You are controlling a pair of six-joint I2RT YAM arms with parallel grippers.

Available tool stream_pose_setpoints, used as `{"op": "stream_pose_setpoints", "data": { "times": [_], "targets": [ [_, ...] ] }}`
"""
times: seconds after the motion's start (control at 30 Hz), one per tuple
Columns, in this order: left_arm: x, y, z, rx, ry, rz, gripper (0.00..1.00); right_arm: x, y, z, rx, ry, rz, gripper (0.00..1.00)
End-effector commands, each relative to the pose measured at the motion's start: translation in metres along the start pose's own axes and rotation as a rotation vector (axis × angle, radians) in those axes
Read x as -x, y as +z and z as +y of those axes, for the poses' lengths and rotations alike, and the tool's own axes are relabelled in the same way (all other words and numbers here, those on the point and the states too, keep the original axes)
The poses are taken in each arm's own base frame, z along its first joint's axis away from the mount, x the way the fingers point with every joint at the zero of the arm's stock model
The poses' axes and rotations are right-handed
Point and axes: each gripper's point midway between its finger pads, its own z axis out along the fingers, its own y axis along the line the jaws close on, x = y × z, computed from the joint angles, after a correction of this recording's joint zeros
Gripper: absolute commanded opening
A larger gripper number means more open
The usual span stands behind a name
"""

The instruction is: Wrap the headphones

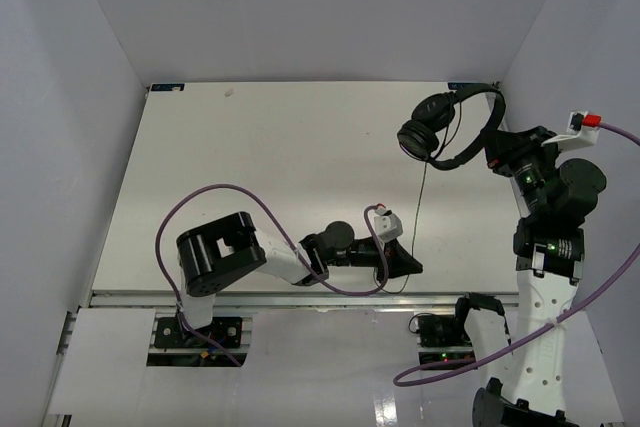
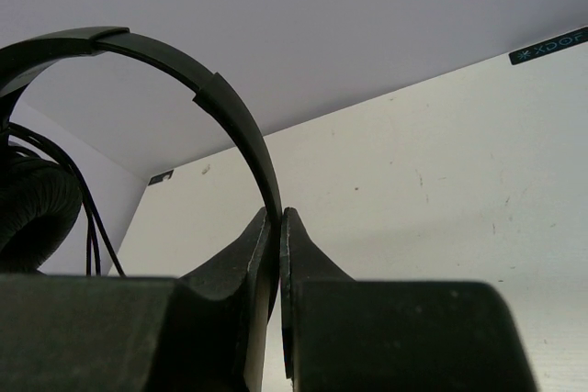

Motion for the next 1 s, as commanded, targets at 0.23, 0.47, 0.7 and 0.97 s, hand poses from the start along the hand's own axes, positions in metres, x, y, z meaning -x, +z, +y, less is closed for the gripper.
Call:
{"op": "stream_pose_setpoints", "data": {
  "times": [0.23,0.47,0.7,0.97],
  "targets": [
    [0.005,0.010,-0.037,0.000,0.121,0.172,0.00,0.010,0.002,-0.045,-0.167,-0.185,-0.104,0.08],
    [0.010,-0.014,-0.041,0.072,0.197,0.283,0.00,0.011,-0.003,-0.054,-0.186,-0.353,-0.116,0.08],
    [0.026,-0.040,-0.045,0.106,0.285,0.358,0.00,-0.002,-0.003,-0.066,-0.187,-0.464,-0.081,0.08],
    [0.067,-0.035,-0.042,0.120,0.449,0.444,0.00,-0.021,-0.009,-0.074,-0.174,-0.575,-0.022,0.08]
  ]
}}
